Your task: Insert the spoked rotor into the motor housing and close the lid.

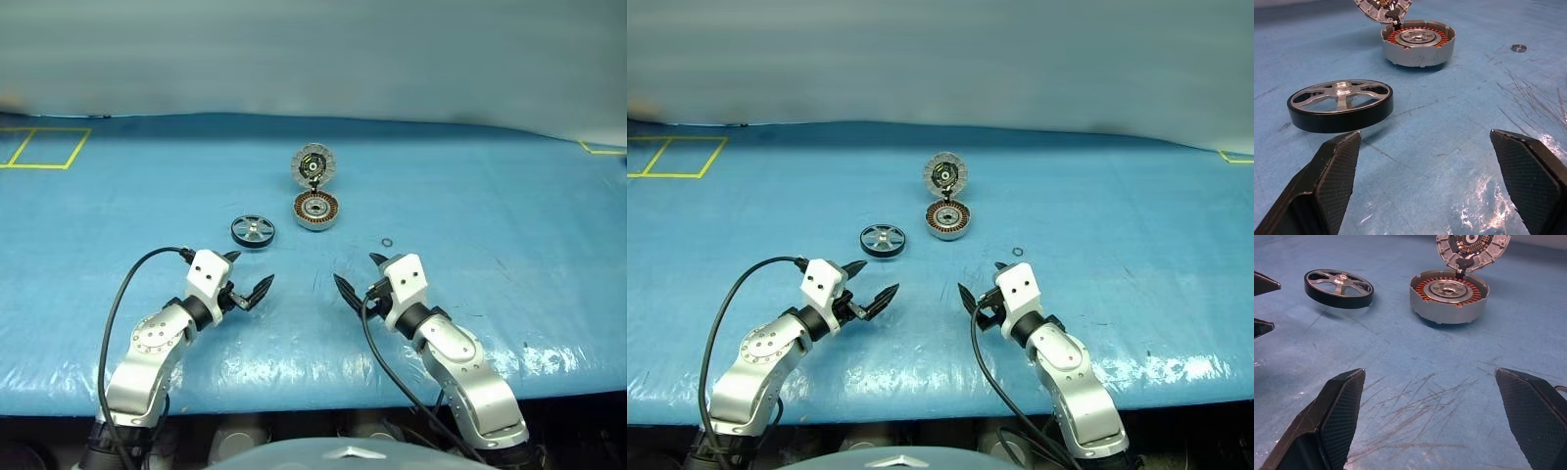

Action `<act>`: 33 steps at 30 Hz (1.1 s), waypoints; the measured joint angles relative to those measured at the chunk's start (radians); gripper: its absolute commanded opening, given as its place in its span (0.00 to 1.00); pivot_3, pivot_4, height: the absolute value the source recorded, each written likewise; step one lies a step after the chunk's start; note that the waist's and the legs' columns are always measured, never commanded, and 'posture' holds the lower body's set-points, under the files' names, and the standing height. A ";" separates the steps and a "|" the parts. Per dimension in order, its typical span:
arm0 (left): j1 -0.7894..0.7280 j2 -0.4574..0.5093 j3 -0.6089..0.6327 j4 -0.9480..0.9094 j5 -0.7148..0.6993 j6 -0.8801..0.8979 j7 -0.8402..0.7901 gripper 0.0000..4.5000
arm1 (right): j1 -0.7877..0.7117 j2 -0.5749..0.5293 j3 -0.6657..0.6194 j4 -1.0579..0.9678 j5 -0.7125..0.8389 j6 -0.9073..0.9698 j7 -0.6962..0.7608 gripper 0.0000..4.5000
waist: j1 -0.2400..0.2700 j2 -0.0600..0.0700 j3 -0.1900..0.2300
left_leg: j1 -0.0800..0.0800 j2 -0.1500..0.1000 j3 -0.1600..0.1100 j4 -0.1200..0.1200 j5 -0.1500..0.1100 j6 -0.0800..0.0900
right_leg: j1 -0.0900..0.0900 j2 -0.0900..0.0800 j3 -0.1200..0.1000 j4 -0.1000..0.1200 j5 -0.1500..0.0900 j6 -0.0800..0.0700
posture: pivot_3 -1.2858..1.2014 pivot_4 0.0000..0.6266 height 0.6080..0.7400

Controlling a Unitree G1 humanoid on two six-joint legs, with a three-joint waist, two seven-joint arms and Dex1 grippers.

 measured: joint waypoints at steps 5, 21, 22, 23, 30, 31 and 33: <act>0.001 -0.001 0.000 0.000 0.006 -0.003 0.002 1.00 | -0.002 0.000 0.000 0.001 0.000 0.000 0.004 0.99 | 0.000 0.000 0.000 | 0.000 0.000 0.000 0.000 0.000 0.000 | 0.000 0.000 0.000 0.000 0.000 0.000 | 0.52 0.24 1.00; 0.005 -0.002 0.000 0.000 0.015 -0.005 0.004 1.00 | -0.004 0.000 0.002 0.007 -0.015 0.002 0.013 0.99 | 0.000 0.000 0.000 | 0.000 0.000 0.000 0.000 0.000 0.000 | 0.000 0.000 0.000 0.000 0.000 0.000 | 0.52 0.24 1.00; 0.006 -0.002 0.000 0.000 0.015 -0.005 0.004 1.00 | -0.005 -0.001 0.003 0.007 -0.015 0.008 0.014 0.99 | 0.000 0.000 0.000 | 0.000 0.000 0.000 0.000 0.000 0.000 | 0.000 0.000 0.000 0.000 0.000 0.000 | 0.52 0.24 1.00; 0.008 -0.002 0.000 0.000 0.015 -0.005 0.004 1.00 | -0.008 -0.006 0.005 0.007 -0.016 0.018 0.017 0.99 | 0.000 0.000 0.000 | 0.000 0.000 0.000 0.000 0.000 0.000 | 0.000 0.000 0.000 0.000 0.000 0.000 | 0.52 0.24 1.00; 0.014 -0.008 0.000 0.000 0.015 -0.005 0.009 1.00 | -0.113 -0.053 0.004 0.007 -0.009 0.085 0.067 0.99 | 0.000 0.000 0.000 | 0.000 0.000 0.000 0.000 0.000 0.000 | 0.000 0.000 0.000 0.000 0.000 0.000 | 0.52 0.24 1.00; 0.015 -0.009 0.000 0.000 0.015 -0.005 0.009 1.00 | -0.128 -0.056 0.000 0.007 -0.005 0.088 0.074 0.99 | 0.000 0.000 0.000 | 0.000 0.000 0.000 0.000 0.000 0.000 | 0.000 0.000 0.000 0.000 0.000 0.000 | 0.52 0.24 1.00; 0.019 -0.010 0.001 0.000 0.015 -0.005 0.012 1.00 | -0.155 -0.070 -0.001 0.010 0.001 0.099 0.091 0.99 | 0.001 0.000 0.000 | 0.000 0.000 0.000 0.000 0.000 0.000 | 0.000 0.000 0.000 0.000 0.000 0.000 | 0.52 0.24 1.00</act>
